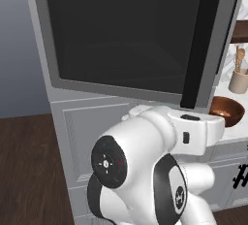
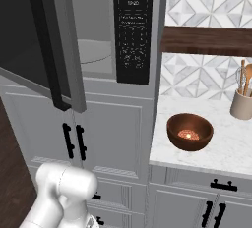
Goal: Open the microwave, place the bowl with waffle inside the microwave, then close the microwave door and turn it on.
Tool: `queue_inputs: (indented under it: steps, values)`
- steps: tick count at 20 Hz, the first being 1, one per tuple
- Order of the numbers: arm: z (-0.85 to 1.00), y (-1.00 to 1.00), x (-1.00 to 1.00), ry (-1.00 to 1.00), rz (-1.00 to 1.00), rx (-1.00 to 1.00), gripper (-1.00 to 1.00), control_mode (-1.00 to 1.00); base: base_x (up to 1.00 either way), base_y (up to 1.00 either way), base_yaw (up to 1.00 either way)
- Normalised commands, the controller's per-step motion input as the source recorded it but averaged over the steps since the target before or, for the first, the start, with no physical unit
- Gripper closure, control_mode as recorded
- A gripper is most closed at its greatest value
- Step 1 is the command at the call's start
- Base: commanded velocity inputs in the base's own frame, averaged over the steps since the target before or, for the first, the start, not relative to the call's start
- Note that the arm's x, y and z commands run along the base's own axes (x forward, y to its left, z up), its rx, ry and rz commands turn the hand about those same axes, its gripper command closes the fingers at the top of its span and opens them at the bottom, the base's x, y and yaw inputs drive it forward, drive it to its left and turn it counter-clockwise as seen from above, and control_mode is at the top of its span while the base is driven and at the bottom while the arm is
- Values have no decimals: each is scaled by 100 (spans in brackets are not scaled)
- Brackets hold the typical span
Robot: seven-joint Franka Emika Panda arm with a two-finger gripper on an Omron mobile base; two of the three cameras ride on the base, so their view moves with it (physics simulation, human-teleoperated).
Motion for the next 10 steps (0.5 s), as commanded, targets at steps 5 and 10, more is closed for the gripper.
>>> queue_inputs:
  steps: [5, 10]
  values:
    - [-30, -100, 7, 1, 34, 12, 100, -100, 0, 0, 0]
    - [-21, -97, 8, 0, 50, 15, 100, -100, 0, 0, 0]
